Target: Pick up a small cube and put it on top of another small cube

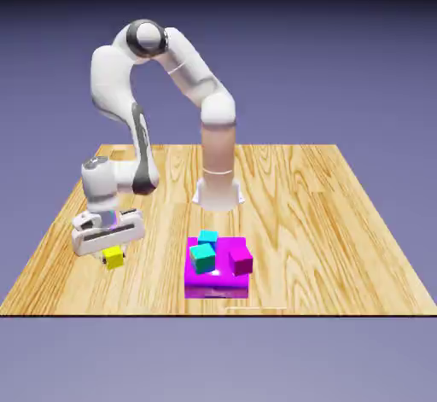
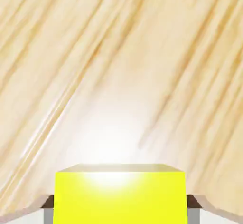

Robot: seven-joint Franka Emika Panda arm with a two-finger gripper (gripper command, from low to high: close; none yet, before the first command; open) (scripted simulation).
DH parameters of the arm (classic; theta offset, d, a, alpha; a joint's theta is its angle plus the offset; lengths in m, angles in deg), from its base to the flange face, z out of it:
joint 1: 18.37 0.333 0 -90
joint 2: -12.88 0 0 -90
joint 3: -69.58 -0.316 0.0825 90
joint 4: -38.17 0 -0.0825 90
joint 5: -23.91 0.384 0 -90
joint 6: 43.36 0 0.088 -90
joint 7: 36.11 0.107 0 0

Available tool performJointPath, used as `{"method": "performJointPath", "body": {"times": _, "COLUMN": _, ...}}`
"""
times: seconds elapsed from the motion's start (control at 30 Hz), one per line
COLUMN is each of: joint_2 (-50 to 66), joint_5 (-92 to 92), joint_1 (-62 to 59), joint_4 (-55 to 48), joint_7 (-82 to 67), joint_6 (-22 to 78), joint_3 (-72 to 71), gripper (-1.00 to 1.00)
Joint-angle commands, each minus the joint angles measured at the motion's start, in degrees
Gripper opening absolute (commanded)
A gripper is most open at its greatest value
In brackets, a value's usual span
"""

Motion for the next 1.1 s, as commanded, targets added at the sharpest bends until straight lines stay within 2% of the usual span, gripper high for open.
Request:
{"method": "performJointPath", "body": {"times": 0.0, "joint_2": 0.92, "joint_5": 1.38, "joint_1": -1.88, "joint_4": 0.51, "joint_7": -1.06, "joint_6": 0.76, "joint_3": -2.07, "gripper": -1.00}}
{"method": "performJointPath", "body": {"times": 0.2, "joint_2": 6.65, "joint_5": 9.47, "joint_1": -11.89, "joint_4": 3.10, "joint_7": -5.09, "joint_6": 5.61, "joint_3": -13.48, "gripper": -1.00}}
{"method": "performJointPath", "body": {"times": 1.07, "joint_2": 39.47, "joint_5": 42.36, "joint_1": -8.98, "joint_4": -3.81, "joint_7": 59.69, "joint_6": 28.27, "joint_3": -24.28, "gripper": -1.00}}
